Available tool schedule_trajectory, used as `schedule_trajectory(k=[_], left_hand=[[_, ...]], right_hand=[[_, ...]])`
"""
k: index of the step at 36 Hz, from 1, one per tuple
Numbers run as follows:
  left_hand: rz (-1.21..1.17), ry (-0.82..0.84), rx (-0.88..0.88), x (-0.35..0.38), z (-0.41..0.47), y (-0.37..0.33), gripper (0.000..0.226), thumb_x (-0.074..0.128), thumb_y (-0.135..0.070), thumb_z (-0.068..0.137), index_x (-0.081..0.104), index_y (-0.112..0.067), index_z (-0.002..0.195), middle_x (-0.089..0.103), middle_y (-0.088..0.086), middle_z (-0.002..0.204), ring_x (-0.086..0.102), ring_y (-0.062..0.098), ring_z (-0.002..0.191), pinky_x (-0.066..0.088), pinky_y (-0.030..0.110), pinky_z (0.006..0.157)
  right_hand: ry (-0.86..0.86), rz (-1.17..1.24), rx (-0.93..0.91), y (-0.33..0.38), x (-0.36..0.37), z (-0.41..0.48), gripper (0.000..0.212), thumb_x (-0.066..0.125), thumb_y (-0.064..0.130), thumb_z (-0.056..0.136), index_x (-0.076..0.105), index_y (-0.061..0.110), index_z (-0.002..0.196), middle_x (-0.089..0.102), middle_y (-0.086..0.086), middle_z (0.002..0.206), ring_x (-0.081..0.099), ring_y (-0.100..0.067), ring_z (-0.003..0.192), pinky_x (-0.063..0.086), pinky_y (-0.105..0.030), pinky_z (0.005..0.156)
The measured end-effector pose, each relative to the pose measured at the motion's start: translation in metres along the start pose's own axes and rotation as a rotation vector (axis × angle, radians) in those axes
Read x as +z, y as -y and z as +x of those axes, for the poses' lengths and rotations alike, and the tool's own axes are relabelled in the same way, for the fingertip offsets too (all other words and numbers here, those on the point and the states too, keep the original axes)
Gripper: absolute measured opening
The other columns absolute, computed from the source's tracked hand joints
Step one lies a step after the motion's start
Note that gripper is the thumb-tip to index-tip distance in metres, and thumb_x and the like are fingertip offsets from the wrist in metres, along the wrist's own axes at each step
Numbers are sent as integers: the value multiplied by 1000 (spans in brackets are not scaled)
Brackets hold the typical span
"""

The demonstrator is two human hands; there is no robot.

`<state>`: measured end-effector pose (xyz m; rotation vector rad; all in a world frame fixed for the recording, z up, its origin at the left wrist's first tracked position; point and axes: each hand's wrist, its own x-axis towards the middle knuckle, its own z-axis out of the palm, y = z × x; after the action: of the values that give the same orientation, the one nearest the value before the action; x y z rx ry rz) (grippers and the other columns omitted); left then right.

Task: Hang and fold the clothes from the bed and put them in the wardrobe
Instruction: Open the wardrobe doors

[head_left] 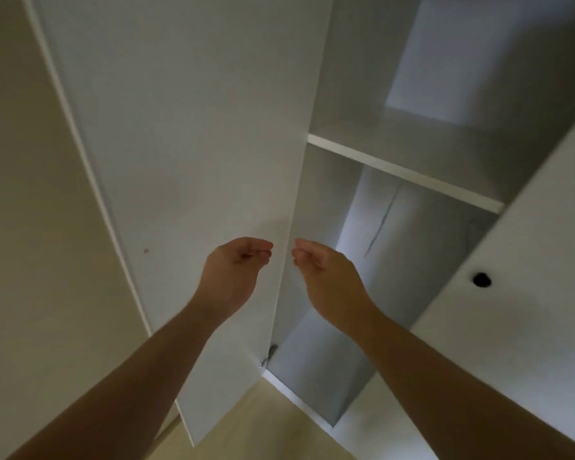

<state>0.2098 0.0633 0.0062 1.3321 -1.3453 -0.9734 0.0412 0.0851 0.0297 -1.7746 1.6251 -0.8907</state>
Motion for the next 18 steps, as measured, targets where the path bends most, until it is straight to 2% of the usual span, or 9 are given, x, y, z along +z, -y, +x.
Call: schedule_trajectory(k=[1, 4, 7, 9, 12, 15, 18], left_hand=[[3, 46, 6, 13, 4, -2, 23, 67, -10, 90, 77, -30, 91, 76, -11, 87, 71, 8, 91, 52, 34, 98], [-24, 165, 4, 50, 13, -7, 32, 66, -6, 88, 76, -35, 82, 76, -10, 85, 72, 13, 91, 53, 39, 99], [-41, 292, 29, 89, 22, -11, 35, 66, -6, 88, 77, -37, 79, 77, -8, 85, 72, 12, 88, 52, 40, 99], [-60, 410, 38, 118, 27, -15, 33, 64, -7, 90, 78, -36, 81, 77, -6, 87, 73, 12, 87, 53, 42, 99], [-57, 548, 62, 162, 36, -21, 35, 61, -8, 94, 78, -36, 81, 77, -3, 88, 74, 17, 90, 52, 47, 100], [-26, 671, 85, 200, 40, -23, 28, 59, -11, 96, 75, -33, 88, 77, -4, 89, 73, 15, 91, 52, 47, 100], [-35, 746, 122, 227, 43, -26, 25, 59, -18, 95, 73, -37, 89, 77, -6, 92, 72, 14, 95, 52, 47, 101]], right_hand=[[-52, 23, 46, -8, -10, -2, 38, 42, 32, 106, 56, 23, 140, 66, 7, 129, 60, -6, 115, 43, -14, 101], [-211, 36, 141, -32, -38, -10, 33, 42, 30, 105, 61, 28, 131, 69, 11, 111, 62, 3, 97, 43, -1, 77], [-358, 20, 224, -53, -68, -23, 30, 45, 25, 103, 63, 31, 126, 69, 13, 103, 62, 3, 89, 45, -8, 78], [-453, 13, 281, -70, -87, -35, 26, 47, 24, 102, 64, 31, 121, 67, 15, 96, 61, 4, 79, 41, -5, 66], [-552, -28, 363, -93, -109, -54, 23, 48, 24, 103, 64, 28, 120, 67, 9, 101, 60, 2, 80, 40, -5, 64], [-603, -67, 457, -112, -126, -70, 22, 47, 24, 103, 59, 26, 122, 64, 11, 96, 59, 1, 79, 39, -7, 61], [-670, -78, 485, -124, -137, -76, 24, 51, 23, 102, 53, 26, 127, 63, 10, 97, 62, -4, 82, 47, -12, 68]])
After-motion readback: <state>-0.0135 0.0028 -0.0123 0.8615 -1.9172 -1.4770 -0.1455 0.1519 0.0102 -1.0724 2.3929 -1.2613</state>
